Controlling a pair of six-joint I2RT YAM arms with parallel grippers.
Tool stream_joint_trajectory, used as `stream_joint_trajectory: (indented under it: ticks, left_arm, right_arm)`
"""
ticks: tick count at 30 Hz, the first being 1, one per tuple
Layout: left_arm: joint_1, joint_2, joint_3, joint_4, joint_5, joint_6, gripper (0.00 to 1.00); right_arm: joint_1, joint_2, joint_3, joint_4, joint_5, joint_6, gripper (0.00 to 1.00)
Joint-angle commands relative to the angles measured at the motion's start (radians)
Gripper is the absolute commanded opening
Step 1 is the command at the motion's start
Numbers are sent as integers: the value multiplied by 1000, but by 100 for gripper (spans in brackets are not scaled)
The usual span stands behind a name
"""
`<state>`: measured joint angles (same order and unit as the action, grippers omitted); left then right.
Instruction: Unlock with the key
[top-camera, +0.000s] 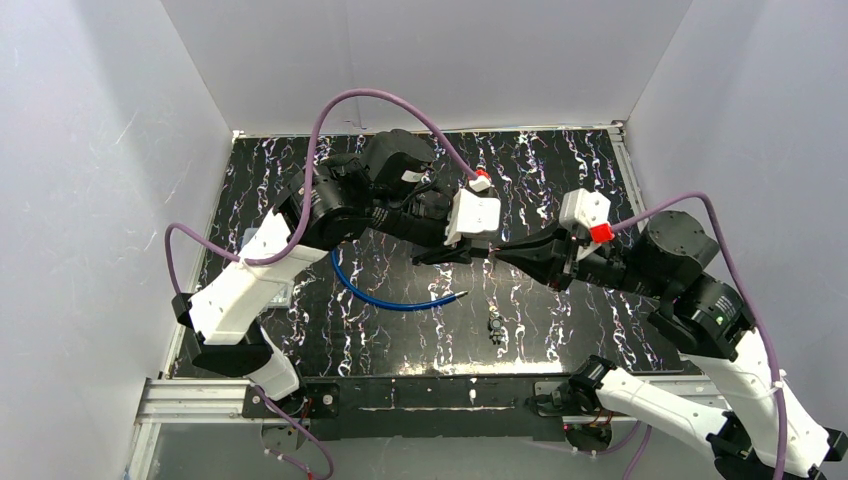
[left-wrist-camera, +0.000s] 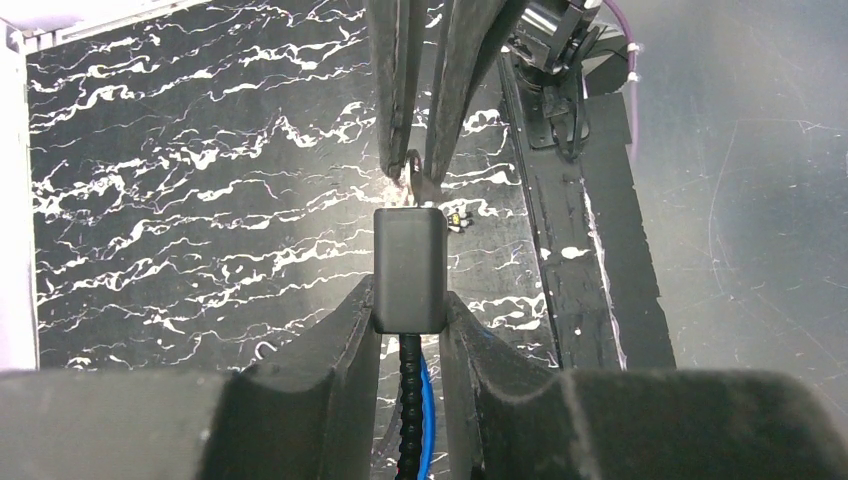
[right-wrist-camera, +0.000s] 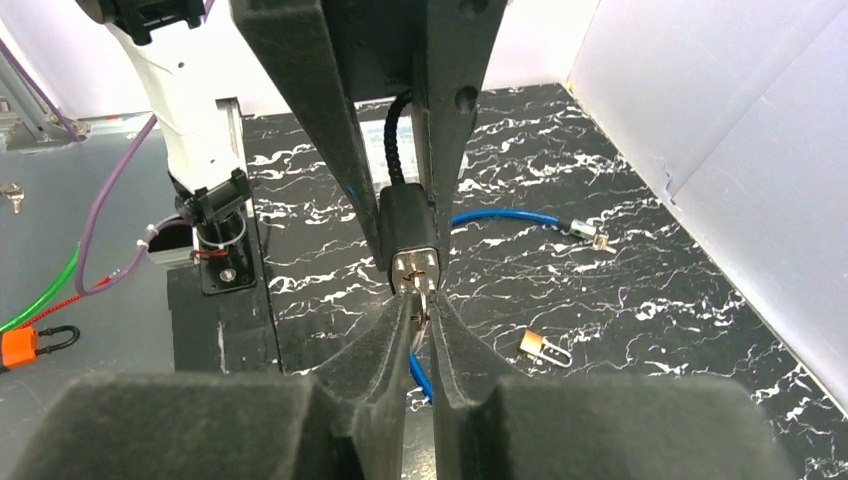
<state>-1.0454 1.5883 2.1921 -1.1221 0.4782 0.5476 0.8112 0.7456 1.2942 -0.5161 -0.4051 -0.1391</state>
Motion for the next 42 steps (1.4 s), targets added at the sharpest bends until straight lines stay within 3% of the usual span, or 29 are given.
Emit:
stream_joint_trajectory:
  ticks: [1, 6, 12, 17, 27, 42]
  left_arm:
    - [-4, -51, 7, 39, 28, 1, 0]
    - [-4, -50, 11, 40, 30, 0, 0]
    - [-4, -48, 16, 39, 34, 1, 0]
    - [-4, -44, 24, 40, 43, 1, 0]
    - [-4, -39, 42, 50, 42, 1, 0]
    - [-5, -21, 65, 57, 52, -8, 0]
  right_arm:
    - [-3, 15, 7, -4, 32, -20, 18]
    - [-3, 10, -7, 1, 67, -21, 28]
    - [-3, 18, -13, 8, 57, -9, 18]
    - [-3, 31, -10, 16, 27, 7, 2]
    - [-3, 33, -43, 39, -15, 53, 1]
    - [-1, 48, -96, 233, -65, 169, 1]
